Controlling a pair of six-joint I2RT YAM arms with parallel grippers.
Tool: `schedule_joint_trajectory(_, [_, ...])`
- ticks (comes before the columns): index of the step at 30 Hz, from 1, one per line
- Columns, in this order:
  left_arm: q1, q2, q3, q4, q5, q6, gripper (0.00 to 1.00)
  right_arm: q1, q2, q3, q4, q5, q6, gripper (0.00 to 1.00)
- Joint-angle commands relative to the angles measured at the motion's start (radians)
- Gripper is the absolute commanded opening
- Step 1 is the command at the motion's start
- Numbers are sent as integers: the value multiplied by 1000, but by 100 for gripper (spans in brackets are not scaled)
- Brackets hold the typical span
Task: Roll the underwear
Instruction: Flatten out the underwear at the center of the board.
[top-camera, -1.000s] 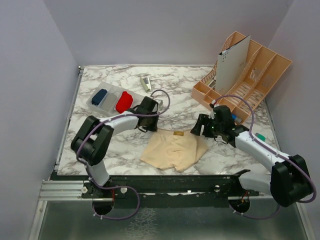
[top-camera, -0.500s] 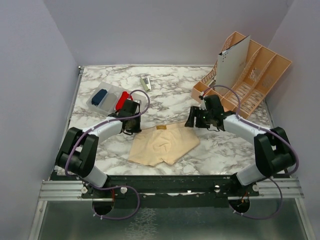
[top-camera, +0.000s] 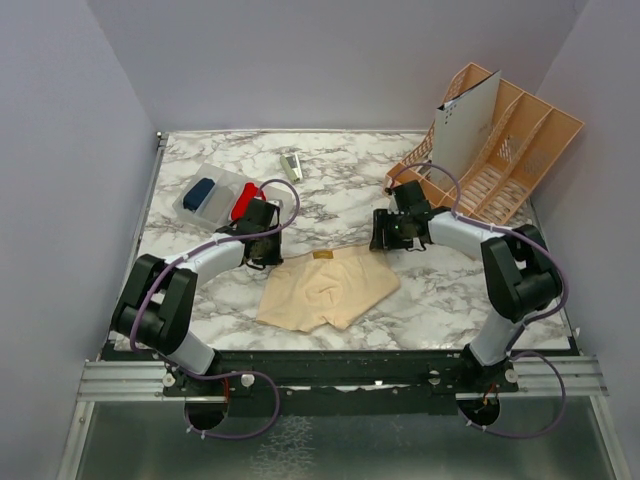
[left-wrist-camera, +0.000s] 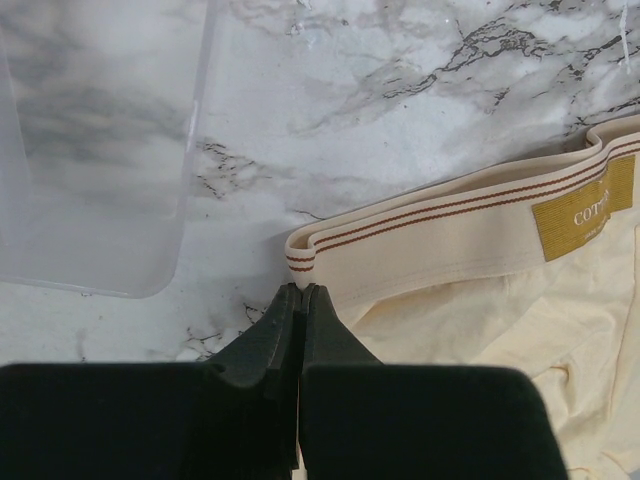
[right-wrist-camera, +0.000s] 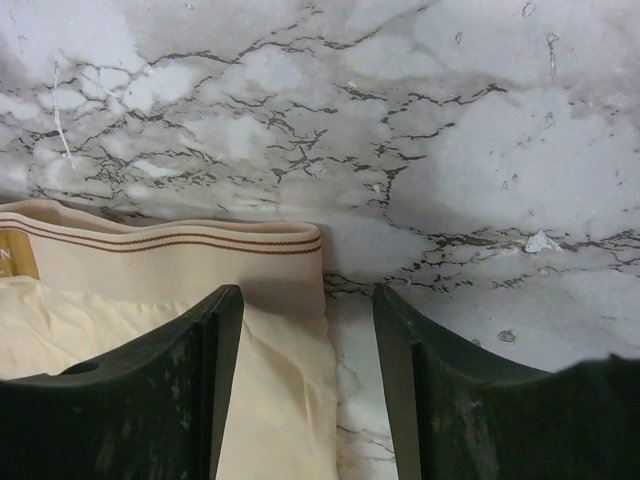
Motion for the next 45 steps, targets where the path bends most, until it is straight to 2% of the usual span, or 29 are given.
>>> schedule_joint_trajectory(1, [-2,-12,22,1,29,13,0,12,63,13,-21,45,-26,58])
schedule_joint_trajectory(3, [-2,-14,22,1,30,14,0,16,82,17,-4,43,-24,54])
schedule_joint_trajectory(6, [-2,-16,18,7,37,13,0,22,109,32,11,17,-28,39])
schedule_joint_trajectory(7, [-2,-17,16,12,43,12,0,23,113,34,18,-1,-28,30])
schedule_joint_trajectory(9, [-1,-24,12,22,56,9,0,23,101,40,21,-27,-24,4])
schedule_joint_trajectory(10, [0,-35,12,25,64,6,0,23,77,38,22,-32,-22,1])
schedule_joint_trajectory(13, [3,-115,2,53,95,-11,0,21,-58,17,30,-21,-14,0])
schedule_joint_trajectory(16, [4,-233,-1,58,107,-33,0,21,-279,-16,30,-28,-1,0])
schedule_joint_trajectory(21, [3,-504,-20,-1,108,-55,0,21,-636,-110,-40,-19,26,1])
schedule_joint_trajectory(27, [0,-838,-4,-193,120,-112,0,23,-1039,-126,-251,-138,51,0])
schedule_joint_trajectory(32, [0,-997,79,-366,237,-201,0,22,-1265,-35,-446,-267,109,1])
schedule_joint_trajectory(35, [0,-1045,95,-426,328,-262,0,22,-1301,1,-547,-288,149,1])
schedule_joint_trajectory(39, [-1,-1015,76,-434,394,-312,0,22,-1217,-34,-597,-191,149,0])
schedule_joint_trajectory(42, [0,-897,35,-423,326,-272,0,22,-1091,-115,-515,-34,160,0])
schedule_joint_trajectory(45, [-2,-742,-52,-241,300,-254,0,22,-897,-192,-363,100,169,0])
